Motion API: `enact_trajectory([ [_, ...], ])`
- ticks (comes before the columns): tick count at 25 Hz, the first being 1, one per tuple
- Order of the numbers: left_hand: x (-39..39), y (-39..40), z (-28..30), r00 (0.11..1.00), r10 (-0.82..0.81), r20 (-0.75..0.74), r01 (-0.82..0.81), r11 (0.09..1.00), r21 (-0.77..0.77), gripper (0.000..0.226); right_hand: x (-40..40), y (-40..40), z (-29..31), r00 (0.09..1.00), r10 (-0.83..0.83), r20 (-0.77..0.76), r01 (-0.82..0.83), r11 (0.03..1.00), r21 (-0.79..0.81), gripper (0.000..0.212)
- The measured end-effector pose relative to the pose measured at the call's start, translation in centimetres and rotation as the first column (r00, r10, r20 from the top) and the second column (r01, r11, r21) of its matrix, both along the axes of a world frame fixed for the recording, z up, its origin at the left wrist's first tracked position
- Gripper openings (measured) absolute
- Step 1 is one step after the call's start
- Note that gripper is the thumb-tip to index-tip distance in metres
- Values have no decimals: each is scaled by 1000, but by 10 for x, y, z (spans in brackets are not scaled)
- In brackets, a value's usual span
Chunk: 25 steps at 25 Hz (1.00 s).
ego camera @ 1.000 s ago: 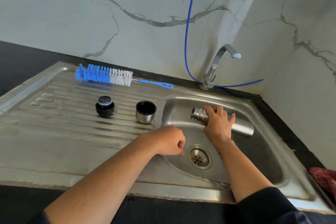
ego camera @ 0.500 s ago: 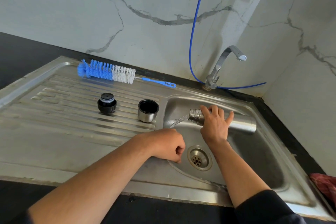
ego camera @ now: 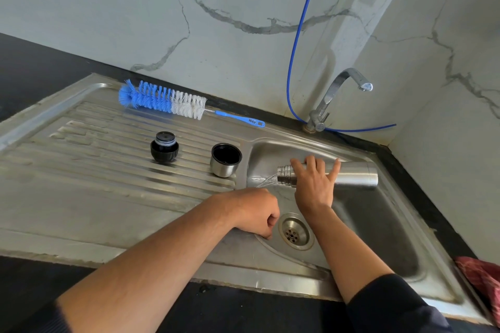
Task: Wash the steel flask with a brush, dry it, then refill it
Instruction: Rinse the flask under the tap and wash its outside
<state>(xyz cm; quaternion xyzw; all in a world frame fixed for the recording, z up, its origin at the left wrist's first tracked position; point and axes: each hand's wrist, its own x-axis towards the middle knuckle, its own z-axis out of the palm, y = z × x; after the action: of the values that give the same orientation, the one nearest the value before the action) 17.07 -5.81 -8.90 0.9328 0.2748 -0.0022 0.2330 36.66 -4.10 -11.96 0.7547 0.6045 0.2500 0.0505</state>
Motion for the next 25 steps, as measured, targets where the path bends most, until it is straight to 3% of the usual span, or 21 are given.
enact_trajectory([
  [6, 0, -1, 1, 1000, -12, 5, 12, 1000, 15, 22, -14, -1, -11, 988, 112, 104, -96, 984, -152, 63],
  [25, 1, 2, -1, 1000, 2, -11, -2, 1000, 3, 31, -9, 1, -6, 994, 83, 71, -77, 994, -81, 68],
])
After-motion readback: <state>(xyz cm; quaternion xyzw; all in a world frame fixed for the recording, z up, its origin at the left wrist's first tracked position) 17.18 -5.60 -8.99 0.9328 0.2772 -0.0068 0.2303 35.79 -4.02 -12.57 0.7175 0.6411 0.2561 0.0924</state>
